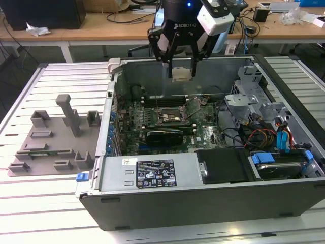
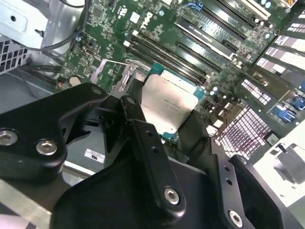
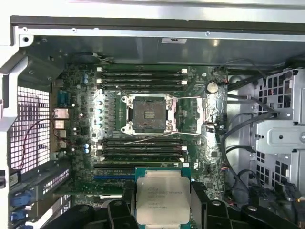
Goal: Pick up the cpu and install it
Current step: 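Pick up the cpu and move it towards the insertion slot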
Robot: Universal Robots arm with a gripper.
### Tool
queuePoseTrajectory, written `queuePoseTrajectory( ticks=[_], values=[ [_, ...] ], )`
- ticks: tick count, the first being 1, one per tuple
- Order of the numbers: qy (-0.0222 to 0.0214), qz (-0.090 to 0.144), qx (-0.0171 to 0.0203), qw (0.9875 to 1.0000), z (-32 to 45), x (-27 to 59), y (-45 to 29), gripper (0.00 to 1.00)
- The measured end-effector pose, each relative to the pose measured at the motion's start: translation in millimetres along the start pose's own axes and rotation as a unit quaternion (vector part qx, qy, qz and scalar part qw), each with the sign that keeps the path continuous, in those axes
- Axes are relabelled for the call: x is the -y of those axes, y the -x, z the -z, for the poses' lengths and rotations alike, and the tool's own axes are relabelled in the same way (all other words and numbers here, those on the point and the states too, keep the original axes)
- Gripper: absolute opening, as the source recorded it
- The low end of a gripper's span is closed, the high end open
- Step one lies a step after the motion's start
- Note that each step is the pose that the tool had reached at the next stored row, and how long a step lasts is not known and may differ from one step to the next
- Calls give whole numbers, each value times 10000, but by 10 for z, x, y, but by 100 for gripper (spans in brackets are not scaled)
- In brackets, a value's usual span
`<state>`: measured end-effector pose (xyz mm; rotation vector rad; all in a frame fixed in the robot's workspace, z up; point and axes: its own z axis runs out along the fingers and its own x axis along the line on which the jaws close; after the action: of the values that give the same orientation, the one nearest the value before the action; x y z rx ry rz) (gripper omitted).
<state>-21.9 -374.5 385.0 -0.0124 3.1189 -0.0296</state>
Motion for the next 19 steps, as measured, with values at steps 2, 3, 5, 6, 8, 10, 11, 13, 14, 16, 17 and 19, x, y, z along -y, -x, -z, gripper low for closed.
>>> queuePoseTrajectory(
  ticks=[2,3,5,6,8,10,11,13,14,16,17,19],
  values=[
    [-1,0,-1,10000,-73,-10,-8,55],
    [-1,0,-1,10000,-100,-17,-10,55],
    [0,0,-1,10000,-150,-32,-12,55],
    [0,0,0,10000,-167,-38,-13,55],
    [-1,0,0,10000,-240,-67,-16,55],
    [0,0,0,10000,-294,-95,-21,55],
    [0,0,0,10000,-312,-103,-23,55],
    [0,0,0,10000,-360,-119,-26,55],
    [-1,0,-1,10000,-379,-124,-27,55],
    [0,0,0,10000,-419,-132,-29,55],
    [0,0,0,10000,-459,-140,-31,55],
    [0,1,0,10000,-526,-154,-33,55]
  ],
)
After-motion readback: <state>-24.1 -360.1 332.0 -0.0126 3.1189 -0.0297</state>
